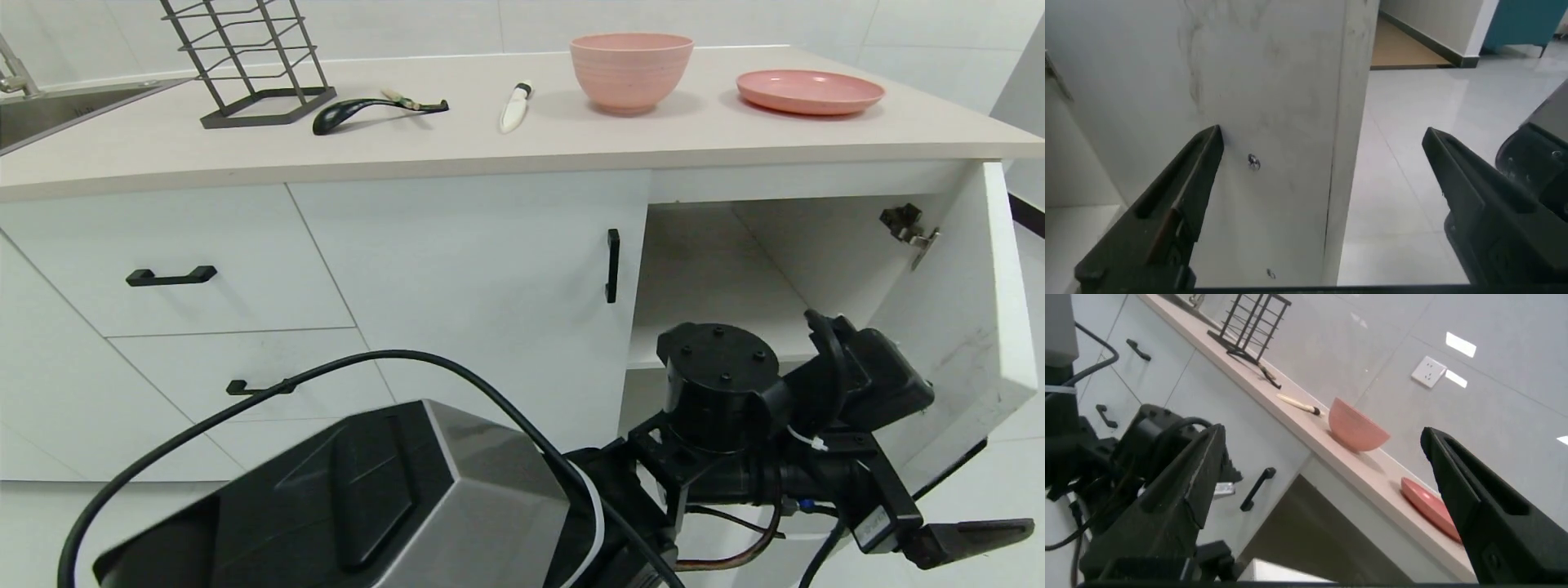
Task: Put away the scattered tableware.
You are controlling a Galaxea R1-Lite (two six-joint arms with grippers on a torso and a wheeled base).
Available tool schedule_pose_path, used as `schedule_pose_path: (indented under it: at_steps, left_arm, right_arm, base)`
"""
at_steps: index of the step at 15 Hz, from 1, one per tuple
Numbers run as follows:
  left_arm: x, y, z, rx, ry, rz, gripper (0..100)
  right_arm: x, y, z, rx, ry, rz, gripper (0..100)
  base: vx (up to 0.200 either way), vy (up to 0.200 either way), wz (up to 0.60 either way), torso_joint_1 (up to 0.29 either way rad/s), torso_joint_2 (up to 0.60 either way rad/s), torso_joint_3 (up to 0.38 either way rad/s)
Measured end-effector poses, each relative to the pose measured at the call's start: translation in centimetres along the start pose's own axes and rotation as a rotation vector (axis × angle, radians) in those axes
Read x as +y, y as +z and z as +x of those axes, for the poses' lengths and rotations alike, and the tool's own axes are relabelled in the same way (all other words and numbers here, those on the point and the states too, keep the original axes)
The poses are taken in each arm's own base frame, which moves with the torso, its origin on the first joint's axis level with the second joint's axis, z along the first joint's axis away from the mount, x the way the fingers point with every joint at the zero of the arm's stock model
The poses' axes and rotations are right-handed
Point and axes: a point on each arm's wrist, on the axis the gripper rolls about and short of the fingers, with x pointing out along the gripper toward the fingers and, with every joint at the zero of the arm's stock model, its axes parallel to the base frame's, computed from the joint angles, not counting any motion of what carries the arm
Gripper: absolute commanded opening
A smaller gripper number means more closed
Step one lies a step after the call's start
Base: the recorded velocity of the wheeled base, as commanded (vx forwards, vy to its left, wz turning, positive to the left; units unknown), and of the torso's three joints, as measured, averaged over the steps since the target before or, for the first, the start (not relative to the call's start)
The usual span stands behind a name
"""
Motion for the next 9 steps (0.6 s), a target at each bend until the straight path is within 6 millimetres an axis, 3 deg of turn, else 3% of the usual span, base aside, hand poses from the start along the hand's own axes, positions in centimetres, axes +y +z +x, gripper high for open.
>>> schedule_pose_path:
  at_steps: [9]
  left_arm:
    - [-1.6, -1.5, 2.2, -0.001, -0.016, -0.033, 100]
  right_arm:
    - [-0.6, 1.0, 0.2, -0.037, -0.017, -0.037, 100]
  base:
    - [0.000, 0.000, 0.00, 0.000, 0.00, 0.000]
